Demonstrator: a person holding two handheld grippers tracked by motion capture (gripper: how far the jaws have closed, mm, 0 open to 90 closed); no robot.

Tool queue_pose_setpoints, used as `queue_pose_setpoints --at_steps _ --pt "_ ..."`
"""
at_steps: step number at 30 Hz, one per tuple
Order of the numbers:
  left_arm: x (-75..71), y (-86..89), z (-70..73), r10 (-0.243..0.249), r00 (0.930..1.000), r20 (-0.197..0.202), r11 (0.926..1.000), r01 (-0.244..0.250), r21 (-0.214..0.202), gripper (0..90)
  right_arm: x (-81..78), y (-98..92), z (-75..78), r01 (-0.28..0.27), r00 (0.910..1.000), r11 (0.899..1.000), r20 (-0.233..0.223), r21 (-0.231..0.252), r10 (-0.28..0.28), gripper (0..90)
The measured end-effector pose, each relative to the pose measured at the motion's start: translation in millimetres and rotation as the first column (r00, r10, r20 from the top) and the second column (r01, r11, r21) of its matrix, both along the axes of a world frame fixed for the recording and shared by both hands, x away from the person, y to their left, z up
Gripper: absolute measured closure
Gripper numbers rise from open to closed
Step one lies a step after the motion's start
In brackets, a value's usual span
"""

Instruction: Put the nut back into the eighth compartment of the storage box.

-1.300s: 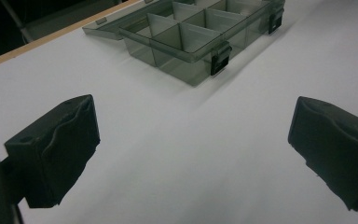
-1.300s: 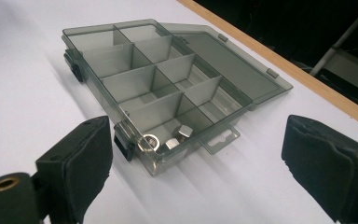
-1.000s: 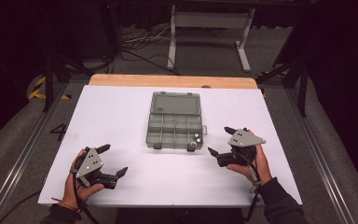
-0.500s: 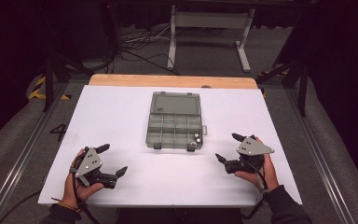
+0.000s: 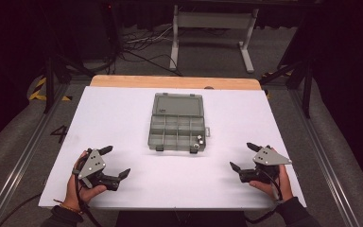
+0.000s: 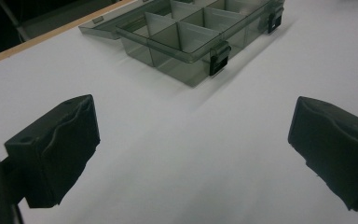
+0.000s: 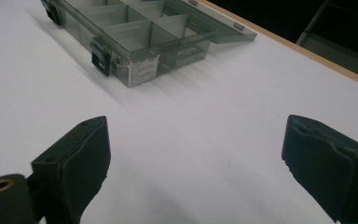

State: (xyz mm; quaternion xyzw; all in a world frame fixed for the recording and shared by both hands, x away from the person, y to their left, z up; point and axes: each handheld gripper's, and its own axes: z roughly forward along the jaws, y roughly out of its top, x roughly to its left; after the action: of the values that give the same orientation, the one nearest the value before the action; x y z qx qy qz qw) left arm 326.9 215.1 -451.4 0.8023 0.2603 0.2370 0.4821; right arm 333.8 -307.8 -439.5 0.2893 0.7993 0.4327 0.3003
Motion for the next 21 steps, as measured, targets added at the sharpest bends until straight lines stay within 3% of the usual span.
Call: queue_pose_setpoints --at_steps 10,21 --pt "8.3 -2.3 -1.1 -0.009 0.9999 -0.004 0.9999 0.009 -0.006 2.6 -6.8 -20.5 -6.3 0.056 0.9984 0.998 -0.012 0.036 -0.055 8.5" --pt "3.7 -4.2 0.5 -0.013 0.9999 0.004 0.9999 0.013 0.003 2.6 -11.1 -15.4 -5.7 0.044 0.999 0.999 0.007 0.032 -0.044 8.4"
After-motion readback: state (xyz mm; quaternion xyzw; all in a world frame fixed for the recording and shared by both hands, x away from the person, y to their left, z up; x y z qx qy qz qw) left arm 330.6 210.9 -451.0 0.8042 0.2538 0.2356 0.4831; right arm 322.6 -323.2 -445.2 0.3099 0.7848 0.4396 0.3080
